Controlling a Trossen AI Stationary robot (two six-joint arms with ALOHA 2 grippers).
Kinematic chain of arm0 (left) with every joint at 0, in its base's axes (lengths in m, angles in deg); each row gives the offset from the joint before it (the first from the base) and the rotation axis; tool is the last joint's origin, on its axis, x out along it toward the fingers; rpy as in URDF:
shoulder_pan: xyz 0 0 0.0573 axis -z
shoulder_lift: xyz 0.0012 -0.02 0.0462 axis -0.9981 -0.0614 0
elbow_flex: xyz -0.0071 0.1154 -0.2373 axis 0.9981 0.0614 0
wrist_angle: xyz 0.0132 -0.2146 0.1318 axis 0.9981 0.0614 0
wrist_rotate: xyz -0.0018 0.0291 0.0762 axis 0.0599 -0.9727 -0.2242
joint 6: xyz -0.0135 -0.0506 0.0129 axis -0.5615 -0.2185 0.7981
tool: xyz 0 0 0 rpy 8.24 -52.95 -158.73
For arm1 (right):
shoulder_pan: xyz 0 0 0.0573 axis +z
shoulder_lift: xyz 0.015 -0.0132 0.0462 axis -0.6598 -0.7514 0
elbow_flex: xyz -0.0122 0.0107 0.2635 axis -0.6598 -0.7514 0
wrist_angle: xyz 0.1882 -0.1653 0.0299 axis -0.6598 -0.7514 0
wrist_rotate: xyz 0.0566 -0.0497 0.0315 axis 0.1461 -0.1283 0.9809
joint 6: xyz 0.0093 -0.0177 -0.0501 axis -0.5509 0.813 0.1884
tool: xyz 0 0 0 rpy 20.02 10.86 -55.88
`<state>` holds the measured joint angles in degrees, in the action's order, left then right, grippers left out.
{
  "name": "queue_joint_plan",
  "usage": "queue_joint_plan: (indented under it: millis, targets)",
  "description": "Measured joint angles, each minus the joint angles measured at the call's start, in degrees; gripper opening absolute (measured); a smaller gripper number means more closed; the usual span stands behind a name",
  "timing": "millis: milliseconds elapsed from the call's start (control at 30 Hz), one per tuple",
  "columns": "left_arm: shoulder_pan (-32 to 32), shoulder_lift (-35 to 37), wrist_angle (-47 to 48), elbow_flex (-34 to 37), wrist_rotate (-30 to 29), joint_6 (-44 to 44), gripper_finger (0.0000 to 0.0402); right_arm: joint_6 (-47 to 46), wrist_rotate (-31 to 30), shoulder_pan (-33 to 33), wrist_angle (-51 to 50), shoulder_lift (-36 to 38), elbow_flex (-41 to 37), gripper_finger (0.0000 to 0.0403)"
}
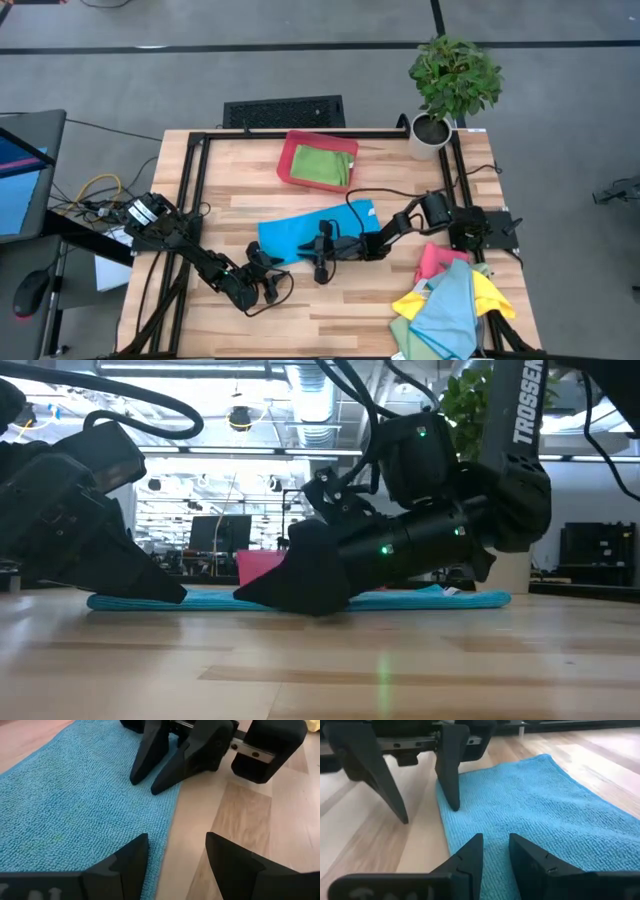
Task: Fold microfiber towels
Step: Fold the blue microfiber cloth
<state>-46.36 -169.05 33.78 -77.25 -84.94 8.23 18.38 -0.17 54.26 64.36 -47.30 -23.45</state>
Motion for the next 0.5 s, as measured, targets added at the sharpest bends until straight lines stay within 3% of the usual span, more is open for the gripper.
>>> queue_joint_plan:
  millis: [300,500]
  targets:
    - [0.00,5.32,-2.38,0.00,-1.16,4.74,0.0192,-0.05,0.06,0.00,0.19,0.93,-0.07,0.0120]
    - [0.70,8.53,-2.35,0.24,-8.50,12.06,0.0192,0.29,0.01,0.00,1.25,2.51,-0.15,0.0120]
